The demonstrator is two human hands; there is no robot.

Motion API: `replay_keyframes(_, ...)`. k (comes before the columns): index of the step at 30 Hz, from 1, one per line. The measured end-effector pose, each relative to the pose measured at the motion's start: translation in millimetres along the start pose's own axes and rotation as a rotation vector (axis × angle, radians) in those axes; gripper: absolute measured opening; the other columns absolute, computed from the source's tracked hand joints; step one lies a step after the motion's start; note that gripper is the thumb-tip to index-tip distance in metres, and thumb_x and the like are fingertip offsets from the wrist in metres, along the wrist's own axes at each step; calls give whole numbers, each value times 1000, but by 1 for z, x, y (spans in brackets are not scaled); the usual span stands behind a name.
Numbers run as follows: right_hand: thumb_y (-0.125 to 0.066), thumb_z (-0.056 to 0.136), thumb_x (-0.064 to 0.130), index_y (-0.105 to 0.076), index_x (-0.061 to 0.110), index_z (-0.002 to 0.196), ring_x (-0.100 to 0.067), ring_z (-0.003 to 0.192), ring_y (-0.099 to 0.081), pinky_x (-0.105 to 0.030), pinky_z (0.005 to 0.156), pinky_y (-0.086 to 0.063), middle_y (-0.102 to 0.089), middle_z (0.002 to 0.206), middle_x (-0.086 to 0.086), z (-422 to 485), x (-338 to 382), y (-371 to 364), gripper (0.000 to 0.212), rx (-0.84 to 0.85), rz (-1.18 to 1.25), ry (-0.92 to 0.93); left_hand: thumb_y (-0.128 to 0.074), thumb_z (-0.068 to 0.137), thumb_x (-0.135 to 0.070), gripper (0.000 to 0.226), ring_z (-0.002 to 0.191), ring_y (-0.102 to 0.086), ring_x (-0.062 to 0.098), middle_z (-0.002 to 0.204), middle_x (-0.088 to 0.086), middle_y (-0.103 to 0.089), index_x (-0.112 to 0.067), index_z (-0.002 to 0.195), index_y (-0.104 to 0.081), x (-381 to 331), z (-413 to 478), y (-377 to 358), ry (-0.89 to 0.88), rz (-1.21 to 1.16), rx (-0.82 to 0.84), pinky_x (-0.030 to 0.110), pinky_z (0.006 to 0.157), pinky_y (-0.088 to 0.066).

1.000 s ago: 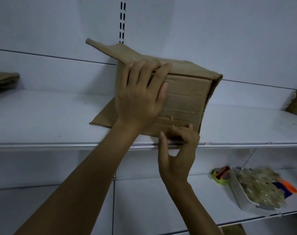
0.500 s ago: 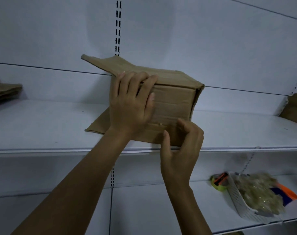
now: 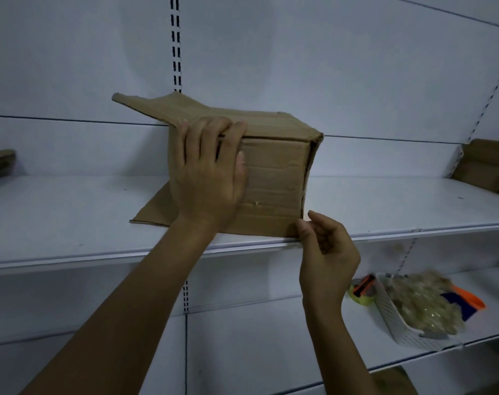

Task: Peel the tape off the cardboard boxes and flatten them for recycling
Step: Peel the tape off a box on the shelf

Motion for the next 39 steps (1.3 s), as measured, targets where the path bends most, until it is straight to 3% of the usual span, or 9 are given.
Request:
replay_keyframes(3,-68,85,7,-68,27,91,-3,81,-66,-16,74,-51,-69,84,14,4,-2,7,20,-34,38,-51,-39,95,-38,55,139,-25,35,150,19,-35,-12,144,-35,-41,-9,-12,13,61,165,52,115,-14)
replay_keyframes(7,-70,85,10,-67,35,86,-2,87,-66,-17,79,-52,-71,82,20,19,-6,29,24,-79,94,-113,-34,95,-47,64,146,-8,34,157,19,-13,-17,150,-22,-102,-52,-39,-131,71,462,54,116,-7)
replay_keyframes(12,-65,87,6,-68,18,97,-11,87,-70,-22,80,-55,-74,87,4,50,-31,76,16,-41,414,-428,-36,95,-27,46,140,-32,31,147,15,-42,-7,133,-52,-163,-68,-41,-68,-326,460,49,113,-29)
replay_keyframes(16,-62,88,-1,-65,11,103,-14,87,-70,-20,75,-55,-72,89,-2,79,-67,140,20,-102,444,-500,-41,93,-27,46,137,-37,29,143,13,-47,-7,132,-53,-243,-89,-69,-145,-440,571,47,113,-30)
replay_keyframes(21,-63,86,-1,-61,8,105,-6,74,-68,-19,68,-56,-68,79,6,111,-145,256,21,-246,225,-549,-53,89,-29,48,130,-46,27,139,11,-51,-10,134,-50,-344,-142,-118,-227,-508,795,37,107,-28)
replay_keyframes(26,-61,86,-7,-64,5,94,-24,88,-62,-23,70,-54,-64,96,-16,138,-273,344,15,-265,-20,-797,-61,84,-26,53,123,-52,24,136,6,-54,-13,135,-50,-409,-198,-153,-172,-587,1087,34,100,-39)
replay_keyframes(30,-56,88,-1,-64,7,91,-25,89,-65,-32,80,-57,-66,93,-10,177,-356,365,12,-130,-350,-741,-61,89,-26,55,127,-46,27,140,9,-49,-10,139,-45,-432,-223,-167,-73,-583,1226,40,101,-39)
replay_keyframes(34,-54,91,13,-67,8,95,-22,89,-63,-25,70,-44,-68,94,-7,201,-413,370,14,103,-781,-657,-52,86,-32,56,121,-53,27,136,9,-54,-10,137,-49,-434,-244,-171,-74,-533,1315,41,96,-45)
replay_keyframes(39,-61,86,13,-66,11,98,-24,87,-64,-31,66,-49,-69,94,-6,194,-455,371,12,264,-937,-765,-55,88,-32,54,117,-57,29,132,10,-58,-10,137,-48,-429,-253,-180,-26,-500,1335,41,92,-47)
Point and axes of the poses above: each hand's wrist, its own z-axis towards the middle knuckle, its own y-axis out of the back of the hand, x = y × z, the point moved 5 cm from there along z, towards the middle knuckle
